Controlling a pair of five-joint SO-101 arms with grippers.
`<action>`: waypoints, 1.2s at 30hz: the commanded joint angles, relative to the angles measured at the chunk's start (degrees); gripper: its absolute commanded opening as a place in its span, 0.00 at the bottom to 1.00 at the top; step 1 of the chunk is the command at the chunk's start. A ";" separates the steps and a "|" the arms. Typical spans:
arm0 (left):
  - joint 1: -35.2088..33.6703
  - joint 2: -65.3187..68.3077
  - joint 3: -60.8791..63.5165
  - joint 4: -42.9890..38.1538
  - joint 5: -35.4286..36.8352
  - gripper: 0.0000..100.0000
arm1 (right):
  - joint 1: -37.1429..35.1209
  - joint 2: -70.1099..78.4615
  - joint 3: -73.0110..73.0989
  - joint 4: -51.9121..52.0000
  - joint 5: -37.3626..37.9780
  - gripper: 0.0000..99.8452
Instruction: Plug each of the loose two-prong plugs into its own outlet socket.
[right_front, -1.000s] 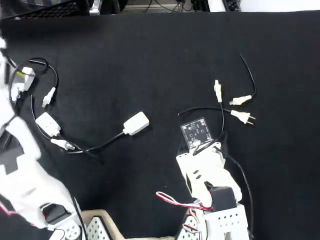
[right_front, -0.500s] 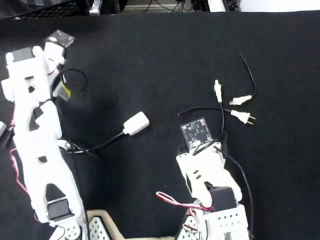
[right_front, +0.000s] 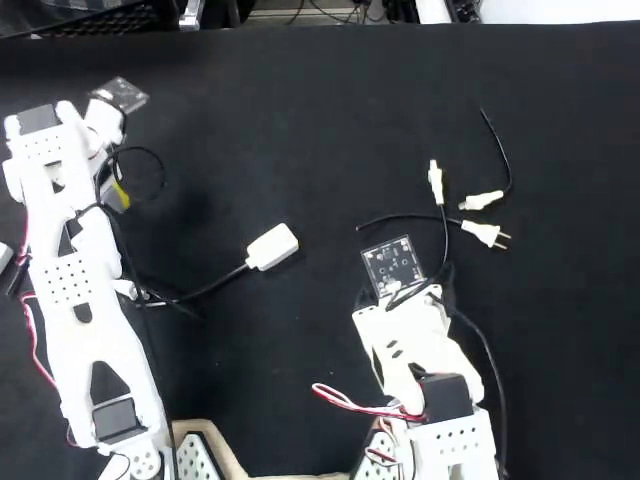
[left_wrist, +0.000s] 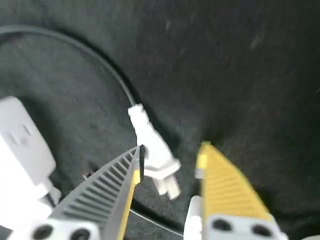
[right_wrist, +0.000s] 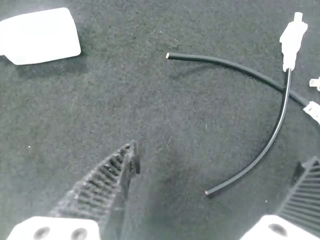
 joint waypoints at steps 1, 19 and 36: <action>-1.45 0.97 -2.15 0.97 -1.76 0.05 | -0.70 -4.26 -0.13 -0.62 0.26 0.46; 7.08 2.55 -27.82 5.80 0.35 0.03 | -0.62 -4.26 -0.13 -0.88 0.26 0.46; 33.63 -27.78 -26.86 5.98 14.86 0.03 | 6.77 -4.35 -0.13 -4.75 -2.20 0.46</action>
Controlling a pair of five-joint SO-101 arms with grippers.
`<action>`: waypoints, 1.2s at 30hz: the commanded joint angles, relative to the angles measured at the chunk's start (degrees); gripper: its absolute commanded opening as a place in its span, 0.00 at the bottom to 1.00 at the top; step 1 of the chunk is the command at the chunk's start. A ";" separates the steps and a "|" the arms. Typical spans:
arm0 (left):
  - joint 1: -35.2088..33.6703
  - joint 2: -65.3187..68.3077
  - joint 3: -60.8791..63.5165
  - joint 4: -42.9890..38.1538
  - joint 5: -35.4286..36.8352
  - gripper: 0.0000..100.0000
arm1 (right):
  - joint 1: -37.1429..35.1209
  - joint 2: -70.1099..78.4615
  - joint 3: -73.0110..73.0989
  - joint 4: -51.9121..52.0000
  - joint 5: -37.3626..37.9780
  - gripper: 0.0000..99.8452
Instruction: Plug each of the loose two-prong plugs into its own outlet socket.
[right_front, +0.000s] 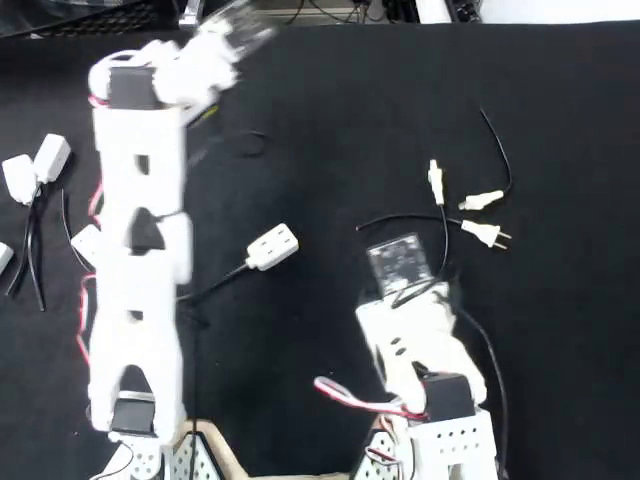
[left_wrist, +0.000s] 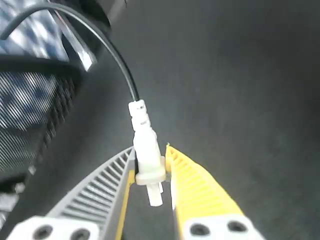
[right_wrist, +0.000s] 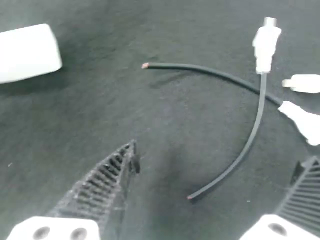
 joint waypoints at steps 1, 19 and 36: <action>5.23 -11.25 -2.42 0.26 5.27 0.03 | 2.55 -4.35 -0.13 -1.76 -2.11 0.46; 9.01 -41.05 -1.89 0.26 51.87 0.03 | -4.84 -4.88 -0.13 2.20 5.89 0.46; 9.45 -41.41 11.65 0.26 62.59 0.03 | -4.92 -4.88 -3.47 -0.53 6.24 0.26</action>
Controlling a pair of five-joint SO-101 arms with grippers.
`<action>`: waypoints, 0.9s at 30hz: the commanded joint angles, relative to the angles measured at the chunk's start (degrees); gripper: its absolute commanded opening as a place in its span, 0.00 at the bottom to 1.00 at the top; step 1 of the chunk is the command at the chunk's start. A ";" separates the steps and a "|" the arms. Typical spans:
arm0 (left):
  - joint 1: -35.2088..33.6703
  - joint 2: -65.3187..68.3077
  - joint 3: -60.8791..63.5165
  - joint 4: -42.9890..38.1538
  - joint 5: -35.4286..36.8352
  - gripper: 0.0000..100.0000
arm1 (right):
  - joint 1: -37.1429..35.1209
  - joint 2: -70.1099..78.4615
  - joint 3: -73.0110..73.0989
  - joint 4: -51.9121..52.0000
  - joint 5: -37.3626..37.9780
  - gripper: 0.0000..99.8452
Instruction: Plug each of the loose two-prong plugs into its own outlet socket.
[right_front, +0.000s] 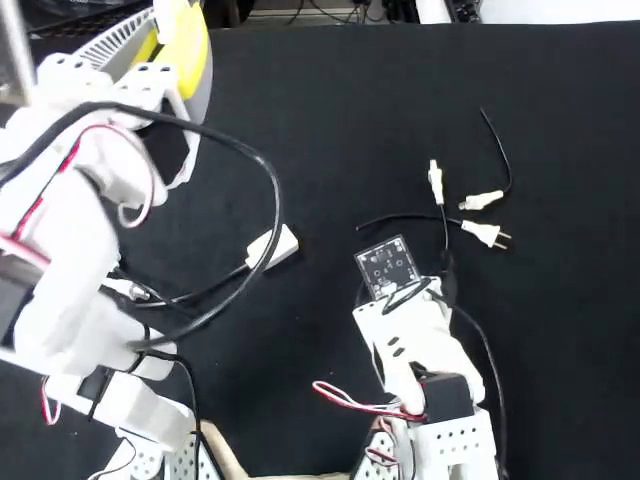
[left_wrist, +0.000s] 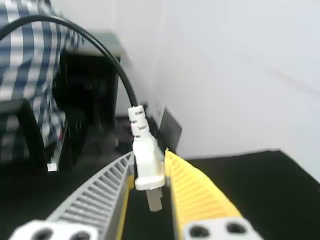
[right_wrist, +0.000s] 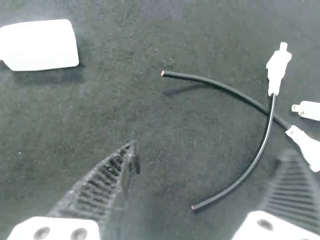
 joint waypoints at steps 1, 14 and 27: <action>0.66 0.62 8.66 0.18 8.35 0.03 | -0.79 -4.88 -3.30 -0.53 0.79 0.22; 2.07 14.95 -5.67 -0.44 31.21 0.03 | -1.05 -4.88 -2.33 -0.62 0.88 0.11; -2.42 28.04 -7.60 0.44 40.18 0.03 | -5.19 -4.97 -3.12 0.09 0.44 0.11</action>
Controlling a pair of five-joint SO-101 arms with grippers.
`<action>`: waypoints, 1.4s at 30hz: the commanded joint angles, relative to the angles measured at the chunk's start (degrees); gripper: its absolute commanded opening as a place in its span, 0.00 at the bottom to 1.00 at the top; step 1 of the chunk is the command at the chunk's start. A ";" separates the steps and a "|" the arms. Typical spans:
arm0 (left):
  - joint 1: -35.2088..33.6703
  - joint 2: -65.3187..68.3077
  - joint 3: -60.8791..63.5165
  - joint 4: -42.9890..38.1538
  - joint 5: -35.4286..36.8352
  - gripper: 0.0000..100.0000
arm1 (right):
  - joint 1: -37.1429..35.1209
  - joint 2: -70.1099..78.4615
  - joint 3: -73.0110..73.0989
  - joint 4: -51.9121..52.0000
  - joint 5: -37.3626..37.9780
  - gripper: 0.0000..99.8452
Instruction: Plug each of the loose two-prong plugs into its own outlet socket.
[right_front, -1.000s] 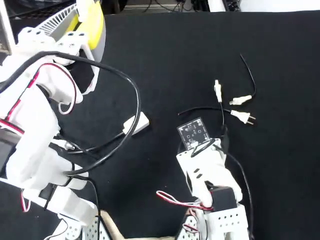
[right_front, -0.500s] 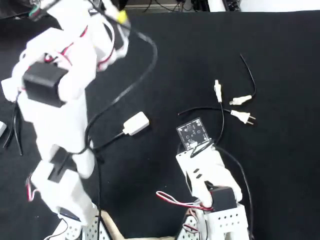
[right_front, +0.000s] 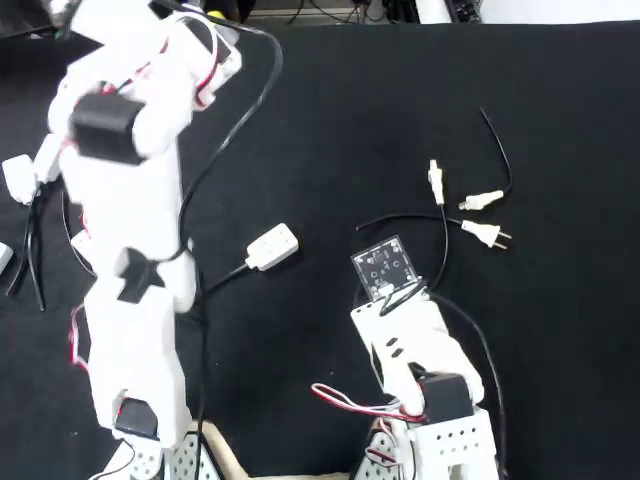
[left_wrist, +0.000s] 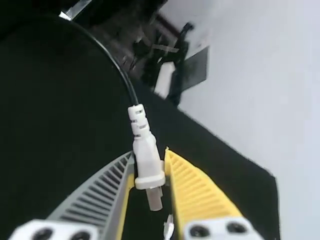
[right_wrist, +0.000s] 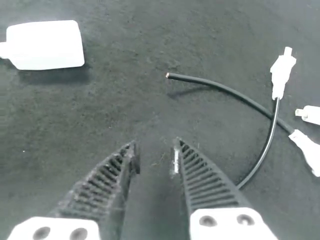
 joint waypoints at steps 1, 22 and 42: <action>4.18 0.53 -1.89 0.35 4.04 0.03 | -4.13 -4.97 -3.03 0.97 0.09 0.11; -5.23 -36.75 50.51 0.26 3.96 0.03 | -5.36 -4.97 -0.04 -0.97 0.44 0.11; 0.84 -91.96 164.00 -103.56 -0.35 0.03 | -5.63 -4.97 -0.04 -3.52 0.09 0.01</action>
